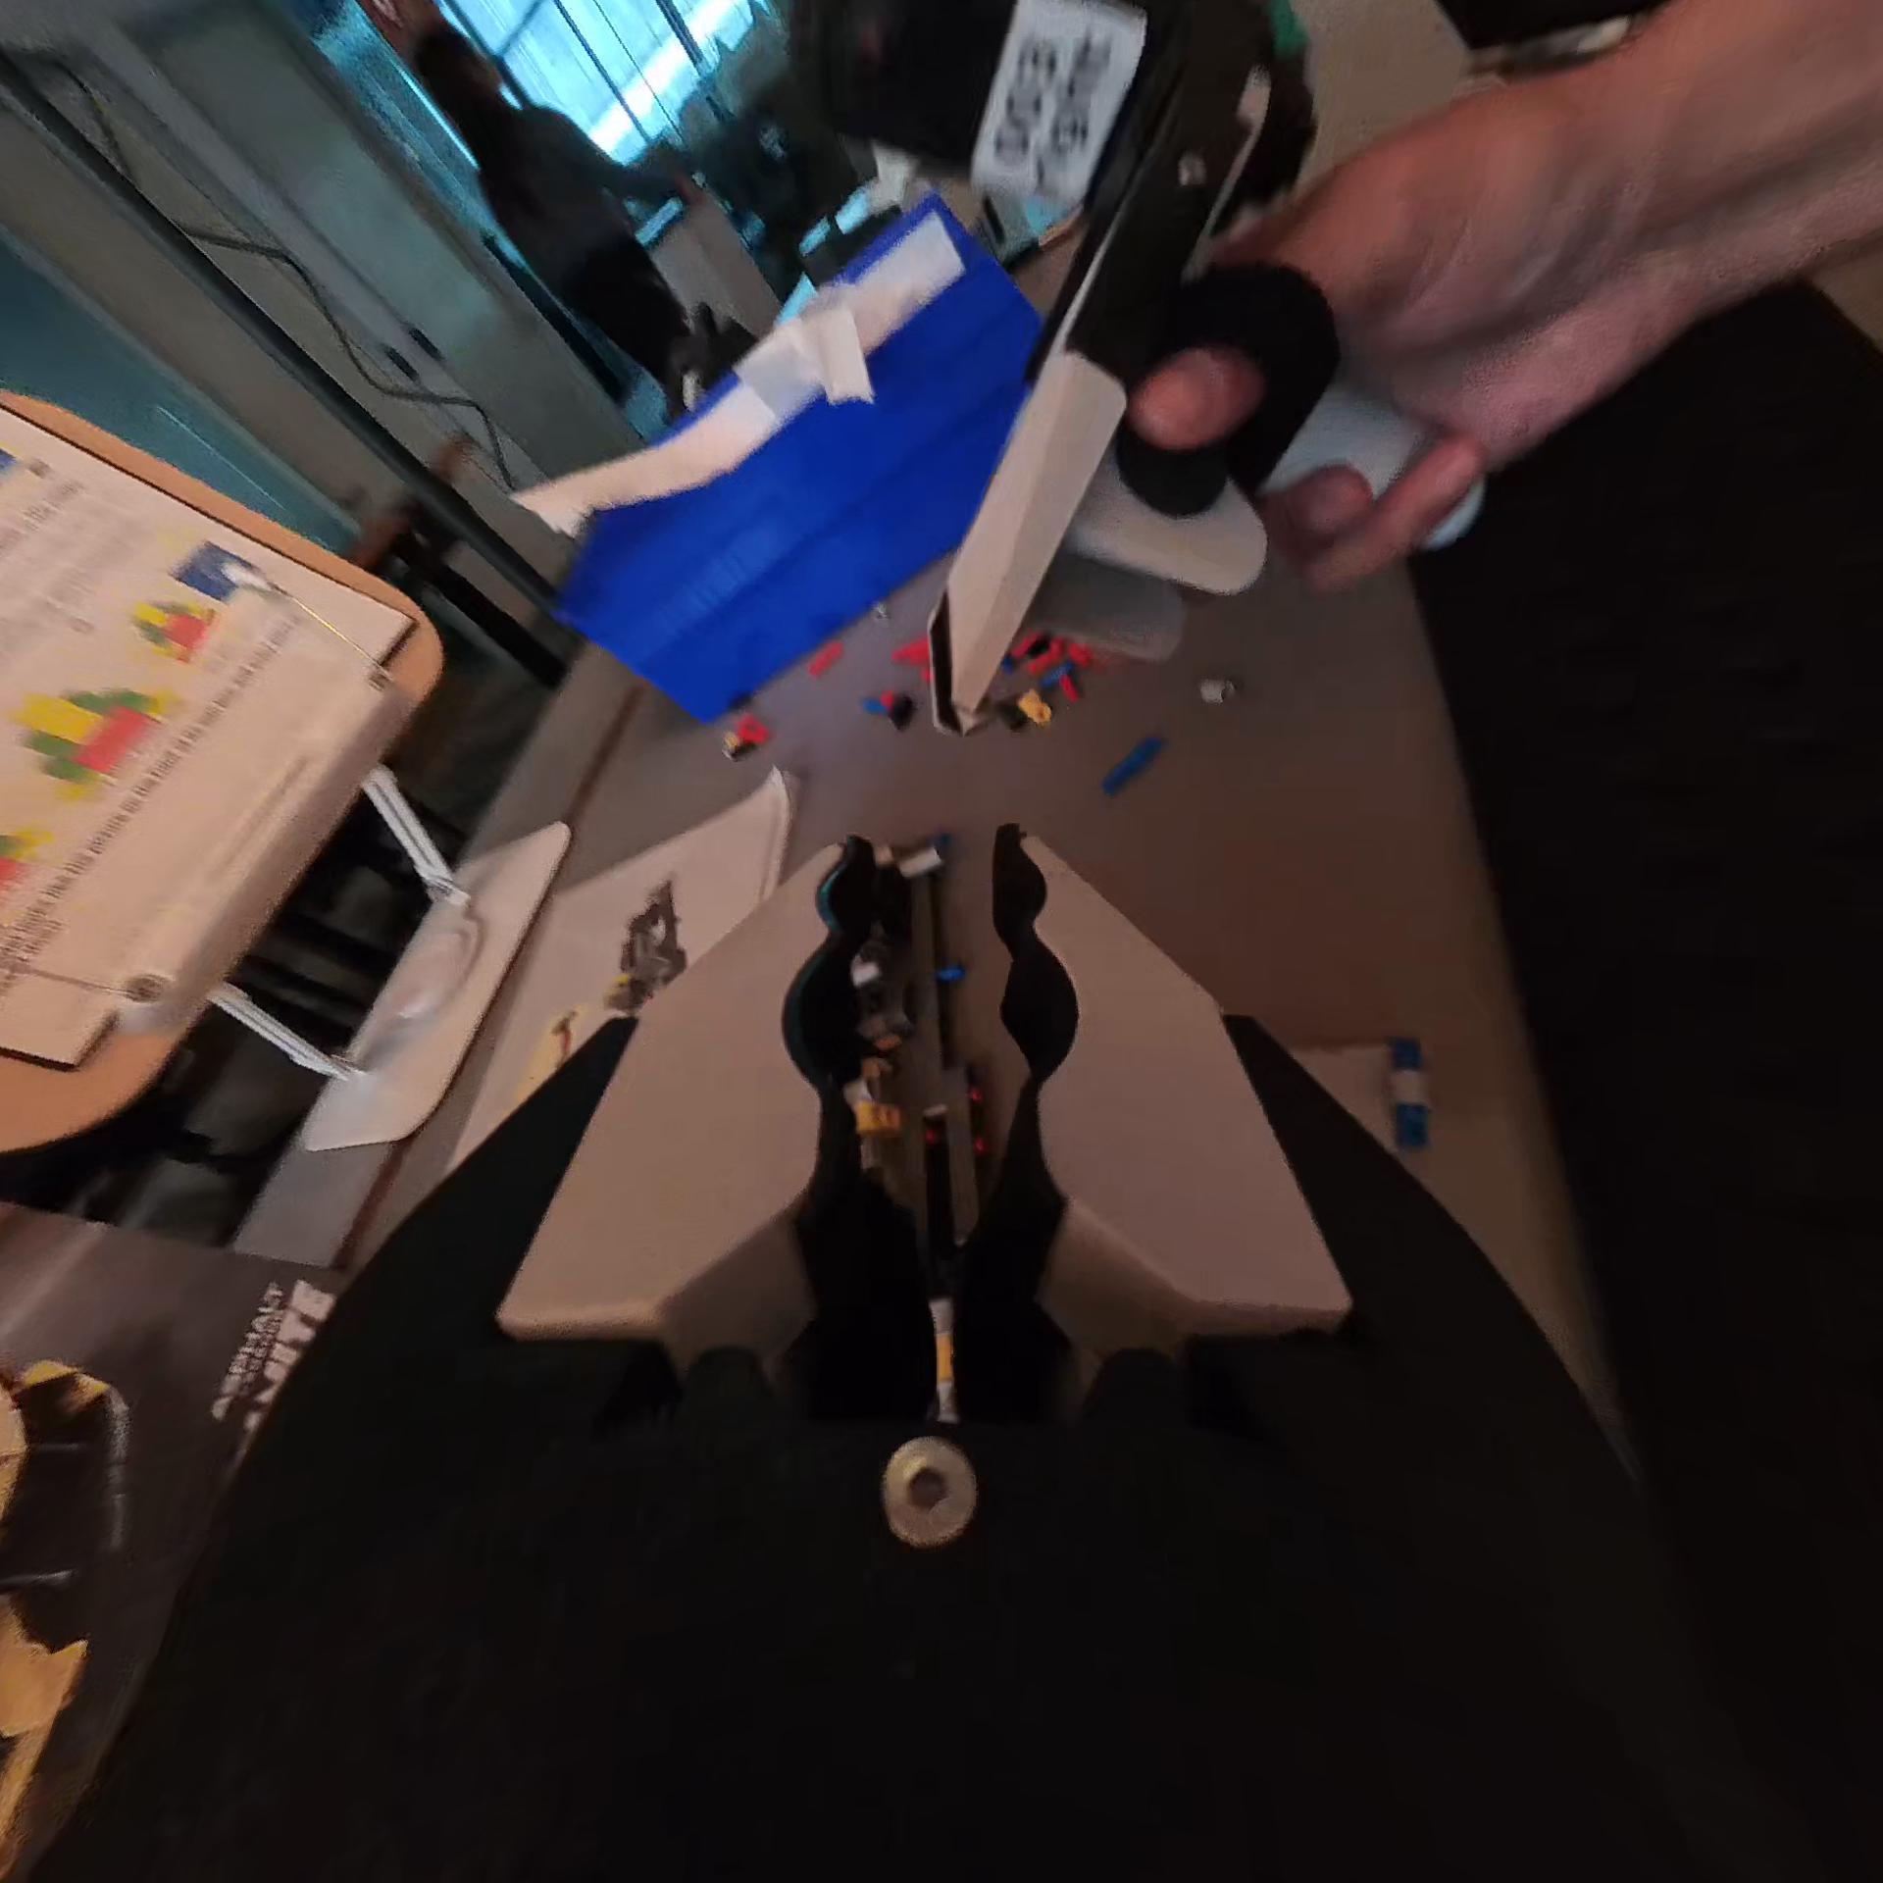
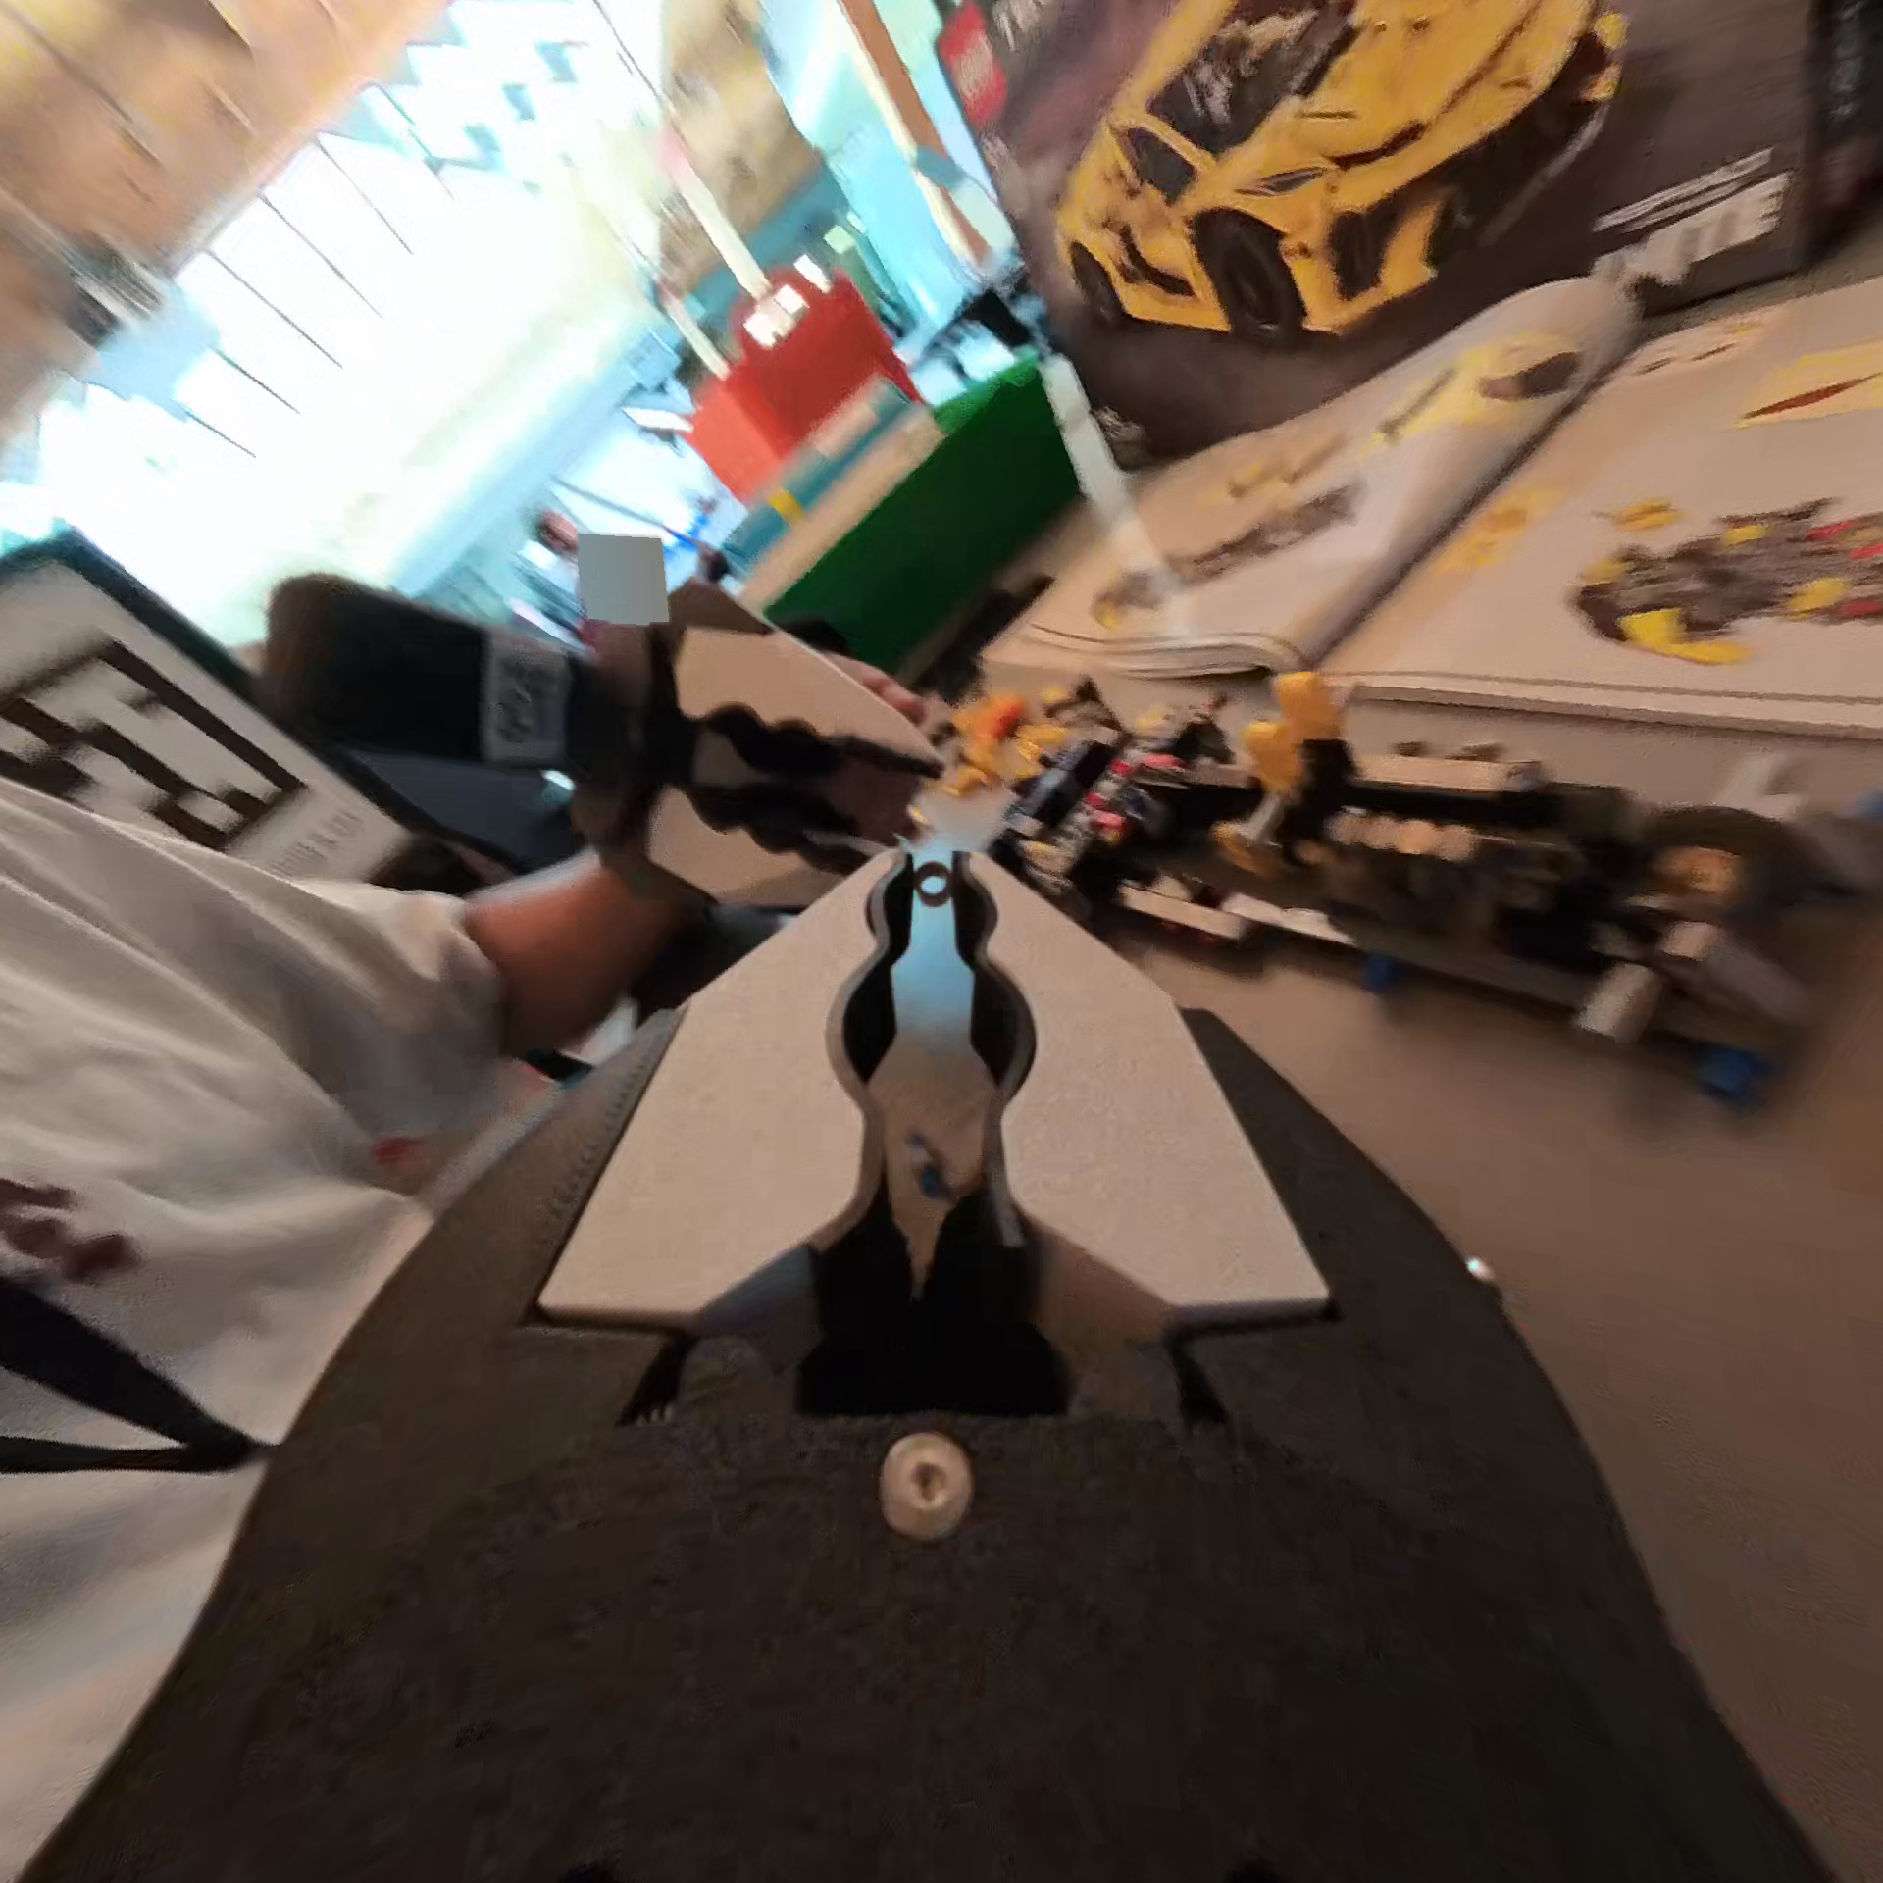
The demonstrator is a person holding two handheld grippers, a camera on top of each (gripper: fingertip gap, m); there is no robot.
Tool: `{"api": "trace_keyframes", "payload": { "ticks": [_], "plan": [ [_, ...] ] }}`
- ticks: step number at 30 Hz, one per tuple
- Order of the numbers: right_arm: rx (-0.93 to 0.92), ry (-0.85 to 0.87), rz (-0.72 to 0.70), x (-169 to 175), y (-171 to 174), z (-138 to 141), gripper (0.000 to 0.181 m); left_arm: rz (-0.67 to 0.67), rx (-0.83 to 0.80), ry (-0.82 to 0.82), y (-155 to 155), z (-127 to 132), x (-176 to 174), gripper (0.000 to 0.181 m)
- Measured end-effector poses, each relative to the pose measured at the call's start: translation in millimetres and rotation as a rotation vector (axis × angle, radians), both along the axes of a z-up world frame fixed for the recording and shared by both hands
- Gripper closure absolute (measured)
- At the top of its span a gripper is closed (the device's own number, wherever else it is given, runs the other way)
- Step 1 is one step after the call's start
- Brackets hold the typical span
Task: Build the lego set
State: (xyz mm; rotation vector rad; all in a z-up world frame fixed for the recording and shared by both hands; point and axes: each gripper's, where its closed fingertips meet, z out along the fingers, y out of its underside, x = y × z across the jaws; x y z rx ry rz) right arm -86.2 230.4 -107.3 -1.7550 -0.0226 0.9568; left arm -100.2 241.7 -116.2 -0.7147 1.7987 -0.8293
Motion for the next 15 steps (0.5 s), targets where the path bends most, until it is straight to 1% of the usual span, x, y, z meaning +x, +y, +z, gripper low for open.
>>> {"api": "trace_keyframes", "payload": {
  "ticks": [1,3,7,10,11,15],
  "plan": [
    [0.004,0.072,0.023,-4.5,2.4,3.5,0.175,0.009,0.001,-0.028,-0.1,4.9,0.3,0.159],
    [0.024,0.156,0.052,-11.0,5.6,9.1,0.175,0.011,0.014,-0.057,-1.5,10.2,-0.5,0.160],
    [0.035,0.181,0.066,-19.4,10.5,12.1,0.175,0.008,0.052,-0.060,-7.9,10.0,-1.1,0.162],
    [0.043,0.243,0.070,-21.4,13.7,16.7,0.175,0.048,0.111,-0.120,-6.8,18.5,1.1,0.167],
    [0.044,0.259,0.068,-21.5,15.0,16.9,0.175,0.067,0.114,-0.149,-5.4,23.4,1.7,0.171],
    [0.053,0.343,0.092,-22.9,17.0,20.8,0.176,0.080,0.123,-0.175,-4.6,27.6,1.3,0.174]
  ]
}}
